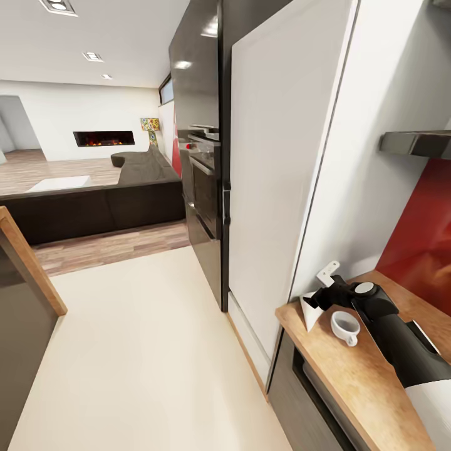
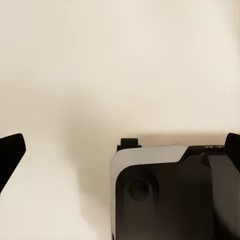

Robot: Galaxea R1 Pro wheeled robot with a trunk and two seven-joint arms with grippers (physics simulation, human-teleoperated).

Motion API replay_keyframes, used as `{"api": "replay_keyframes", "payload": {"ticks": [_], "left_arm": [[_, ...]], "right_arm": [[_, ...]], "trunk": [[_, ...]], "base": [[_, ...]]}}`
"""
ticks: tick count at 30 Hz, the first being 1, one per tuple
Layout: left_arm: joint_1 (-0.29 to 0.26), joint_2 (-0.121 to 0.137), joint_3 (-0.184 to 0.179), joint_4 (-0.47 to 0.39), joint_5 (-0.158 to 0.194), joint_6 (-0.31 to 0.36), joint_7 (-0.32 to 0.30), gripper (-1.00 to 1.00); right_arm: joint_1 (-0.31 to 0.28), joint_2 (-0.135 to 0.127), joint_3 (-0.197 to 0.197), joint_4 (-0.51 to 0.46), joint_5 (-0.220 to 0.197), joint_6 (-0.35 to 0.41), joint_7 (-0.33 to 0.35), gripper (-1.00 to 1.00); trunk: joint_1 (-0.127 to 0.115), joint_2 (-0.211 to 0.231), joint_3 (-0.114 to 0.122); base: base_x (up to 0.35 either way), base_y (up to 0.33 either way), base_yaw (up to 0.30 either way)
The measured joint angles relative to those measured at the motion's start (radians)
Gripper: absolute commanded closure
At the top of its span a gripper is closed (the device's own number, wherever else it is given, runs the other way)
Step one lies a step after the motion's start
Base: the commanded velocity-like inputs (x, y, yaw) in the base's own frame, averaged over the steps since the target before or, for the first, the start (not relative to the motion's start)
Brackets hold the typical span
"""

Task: Set up a coffee station on the kitchen countertop: keep the coffee maker on the countertop, move the bottle of coffee from the kitchen shelf to the counter next to the coffee maker, place a paper coffee filter on top of the coffee maker, put the saucer next to the coffee maker with the coffee cup on the saucer, and place the electric kettle next to the coffee maker.

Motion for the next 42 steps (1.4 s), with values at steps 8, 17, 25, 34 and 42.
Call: {"api": "replay_keyframes", "payload": {"ticks": [8, 17, 25, 34, 42], "left_arm": [[0.000, 0.000, 0.000, 0.000, 0.000, 0.001, 0.000, -1.00], [0.000, -0.001, 0.000, 0.002, 0.000, 0.001, 0.000, -1.00], [0.000, -0.002, 0.001, 0.002, 0.000, 0.013, 0.000, -1.00], [0.000, -0.002, 0.001, 0.001, 0.000, 0.017, 0.001, -1.00], [0.000, -0.002, 0.001, 0.002, 0.000, 0.017, 0.001, -1.00]], "right_arm": [[0.000, 0.000, 0.001, 0.001, 0.002, 0.000, 0.000, -1.00], [0.000, 0.000, 0.003, 0.036, 0.031, 0.000, 0.000, -1.00], [0.000, 0.000, 0.003, 0.077, 0.036, -0.001, 0.000, -1.00], [0.000, 0.000, 0.005, 0.105, 0.036, -0.002, 0.002, -1.00], [0.000, 0.000, 0.008, 0.130, 0.036, -0.003, 0.002, -1.00]], "trunk": [[0.000, 0.000, 0.000], [0.000, 0.000, 0.000], [0.000, 0.000, 0.000], [0.000, 0.000, 0.000], [0.000, 0.000, 0.000]], "base": [[0.074, -0.001, 0.000], [0.051, -0.003, 0.000], [0.054, 0.000, 0.000], [0.010, 0.000, 0.000], [0.000, 0.000, 0.000]]}}
